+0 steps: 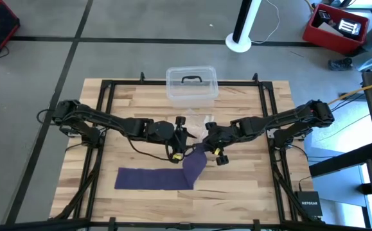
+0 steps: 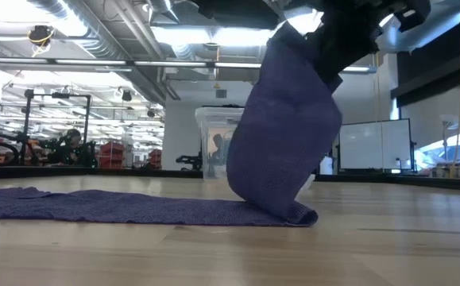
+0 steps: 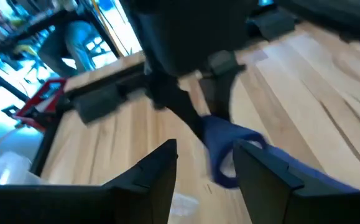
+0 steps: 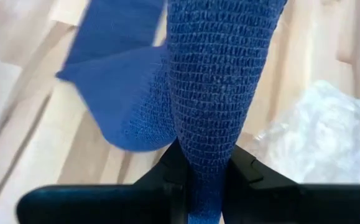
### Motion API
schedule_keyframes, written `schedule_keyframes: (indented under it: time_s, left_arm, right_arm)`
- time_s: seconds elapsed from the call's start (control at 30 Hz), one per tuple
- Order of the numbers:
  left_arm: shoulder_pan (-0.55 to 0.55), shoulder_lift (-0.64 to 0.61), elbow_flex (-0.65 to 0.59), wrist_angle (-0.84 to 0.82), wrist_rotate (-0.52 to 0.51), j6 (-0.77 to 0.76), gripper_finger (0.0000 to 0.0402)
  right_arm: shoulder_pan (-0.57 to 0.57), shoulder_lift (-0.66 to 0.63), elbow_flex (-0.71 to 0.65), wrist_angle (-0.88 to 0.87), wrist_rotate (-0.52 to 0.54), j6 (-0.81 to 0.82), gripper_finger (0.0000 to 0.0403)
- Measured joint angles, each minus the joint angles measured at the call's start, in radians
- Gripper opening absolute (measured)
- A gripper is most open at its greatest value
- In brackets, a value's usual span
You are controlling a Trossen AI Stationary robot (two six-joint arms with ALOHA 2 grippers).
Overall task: Roll bandage
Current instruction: Roll the violet bandage
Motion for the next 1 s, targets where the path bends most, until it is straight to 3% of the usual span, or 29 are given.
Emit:
schedule_keyframes:
  time_s: [0.43, 0.6, 1.0]
  left_arm:
    - [-0.039, 0.035, -0.001, 0.014, 0.042, 0.055, 0.015]
    - [-0.031, 0.048, 0.0, 0.021, -0.005, 0.144, 0.015]
    - [-0.016, 0.042, 0.0, 0.013, -0.009, 0.34, 0.015]
  right_arm:
    - [0.0, 0.0, 0.001, 0.016, -0.014, -0.031, 0.0051]
    - [0.0, 0.001, 0.0, -0.001, -0.02, -0.009, 0.0051]
    - [0.0, 0.0, 0.0, 0.004, -0.018, 0.034, 0.0051]
